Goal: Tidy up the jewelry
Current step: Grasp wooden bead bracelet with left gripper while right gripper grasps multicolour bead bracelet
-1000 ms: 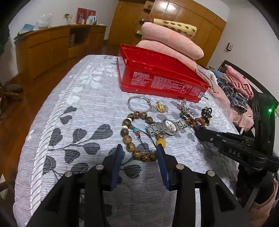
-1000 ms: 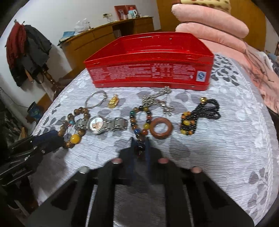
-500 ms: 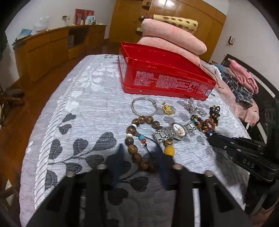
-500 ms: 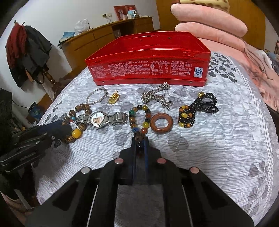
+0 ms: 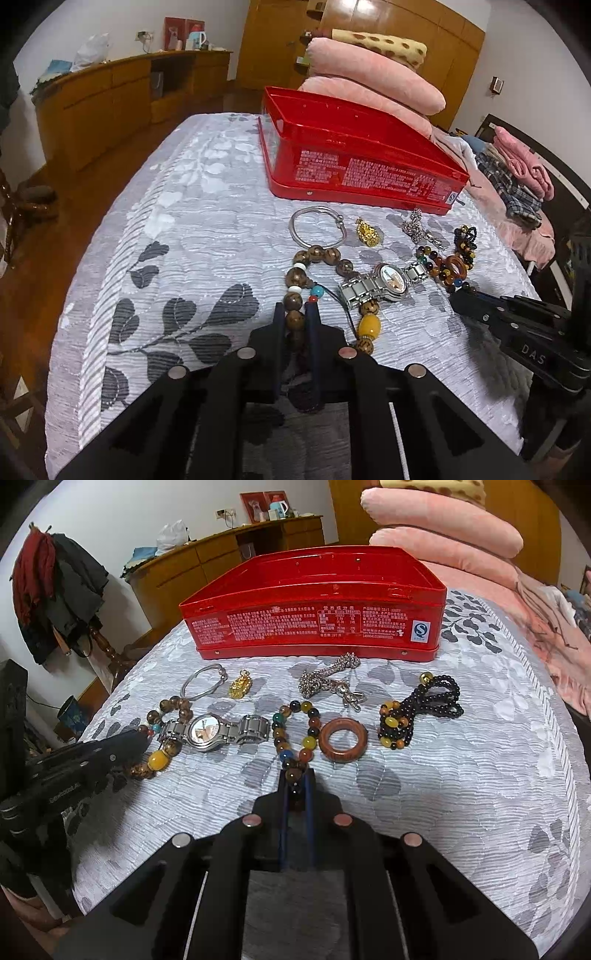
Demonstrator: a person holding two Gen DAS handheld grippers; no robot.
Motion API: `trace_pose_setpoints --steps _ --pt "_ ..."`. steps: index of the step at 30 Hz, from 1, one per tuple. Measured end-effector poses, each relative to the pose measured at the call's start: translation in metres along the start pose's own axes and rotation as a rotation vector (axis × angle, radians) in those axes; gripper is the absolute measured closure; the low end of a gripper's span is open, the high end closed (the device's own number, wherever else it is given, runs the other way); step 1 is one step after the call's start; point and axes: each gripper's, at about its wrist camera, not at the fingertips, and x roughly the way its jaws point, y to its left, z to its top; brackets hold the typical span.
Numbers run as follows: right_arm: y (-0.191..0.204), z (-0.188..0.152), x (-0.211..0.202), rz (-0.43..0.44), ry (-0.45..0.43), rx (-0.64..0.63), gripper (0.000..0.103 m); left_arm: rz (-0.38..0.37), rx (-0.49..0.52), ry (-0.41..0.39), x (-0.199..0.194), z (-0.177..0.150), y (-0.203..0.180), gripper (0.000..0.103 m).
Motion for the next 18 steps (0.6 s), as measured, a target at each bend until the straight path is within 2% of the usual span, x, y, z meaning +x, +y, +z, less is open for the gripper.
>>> trace_pose_setpoints --steps 7,10,18 --pt "0.001 0.000 -0.001 -0.007 -0.004 -0.003 0.096 -0.010 -0.019 -0.013 -0.001 0.001 0.002 0.092" --pt "0.002 0.000 -0.005 -0.004 -0.009 -0.003 0.096 -0.046 -0.049 -0.033 -0.007 0.000 0.004 0.092" --pt "0.003 0.005 -0.026 0.005 -0.058 -0.011 0.096 -0.112 -0.043 -0.138 -0.044 0.010 -0.005 0.092"
